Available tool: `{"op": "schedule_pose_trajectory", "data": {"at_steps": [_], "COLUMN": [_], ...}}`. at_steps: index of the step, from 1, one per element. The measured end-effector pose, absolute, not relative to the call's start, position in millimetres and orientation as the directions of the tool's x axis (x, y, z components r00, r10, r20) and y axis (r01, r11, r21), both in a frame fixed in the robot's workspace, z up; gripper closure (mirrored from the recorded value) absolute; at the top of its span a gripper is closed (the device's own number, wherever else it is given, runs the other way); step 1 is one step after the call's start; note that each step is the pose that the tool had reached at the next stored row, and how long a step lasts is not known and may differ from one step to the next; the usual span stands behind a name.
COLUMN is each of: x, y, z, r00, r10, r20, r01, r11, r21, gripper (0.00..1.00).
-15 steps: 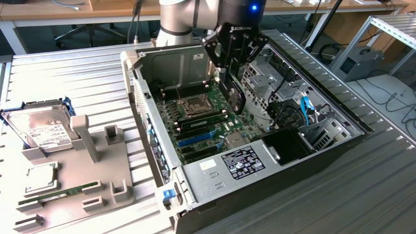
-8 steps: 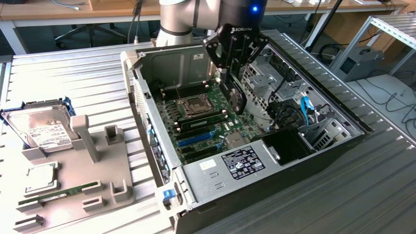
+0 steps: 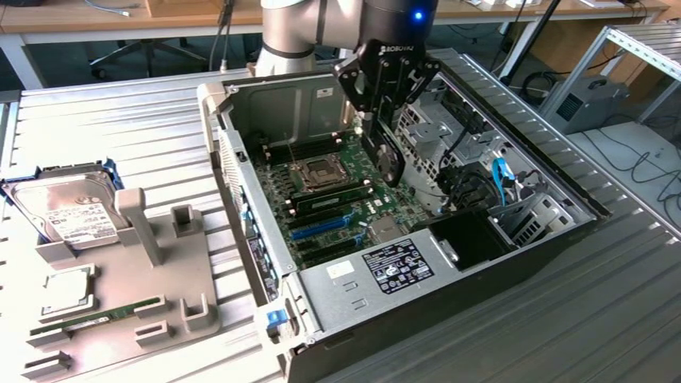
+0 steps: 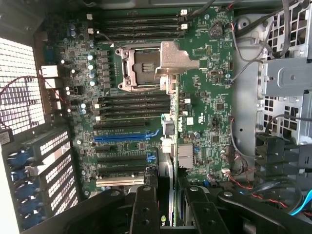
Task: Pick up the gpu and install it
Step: 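Pick up the gpu and move the gpu toward the slot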
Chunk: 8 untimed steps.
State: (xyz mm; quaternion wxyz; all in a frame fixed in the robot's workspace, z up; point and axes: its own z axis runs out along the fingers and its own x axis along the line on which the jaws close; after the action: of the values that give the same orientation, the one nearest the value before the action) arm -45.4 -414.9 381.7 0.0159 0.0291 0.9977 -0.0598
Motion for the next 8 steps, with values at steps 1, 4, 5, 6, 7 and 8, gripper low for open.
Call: {"op": "schedule_pose_trajectory", "data": {"at_steps": [1, 4, 5, 6, 7, 8], "x": [-45.0, -43.8, -43.4, -43.0, -42.7, -42.4], "y": [-414.6, -413.6, -413.3, -413.0, -412.7, -412.5], "z": [381.4, 380.6, 380.2, 380.0, 379.7, 379.4], "r00": [-0.998, -0.998, -0.998, -0.998, -0.998, -0.998], "r10": [0.056, 0.056, 0.056, 0.056, 0.056, 0.056], "r20": [-0.035, -0.035, -0.035, -0.035, -0.035, -0.035], "r01": [0.060, 0.060, 0.060, 0.060, 0.060, 0.060], "r11": [0.991, 0.991, 0.991, 0.991, 0.991, 0.991], "r21": [-0.119, -0.120, -0.120, -0.121, -0.121, -0.122], "gripper": [0.74, 0.74, 0.74, 0.74, 0.74, 0.74]}}
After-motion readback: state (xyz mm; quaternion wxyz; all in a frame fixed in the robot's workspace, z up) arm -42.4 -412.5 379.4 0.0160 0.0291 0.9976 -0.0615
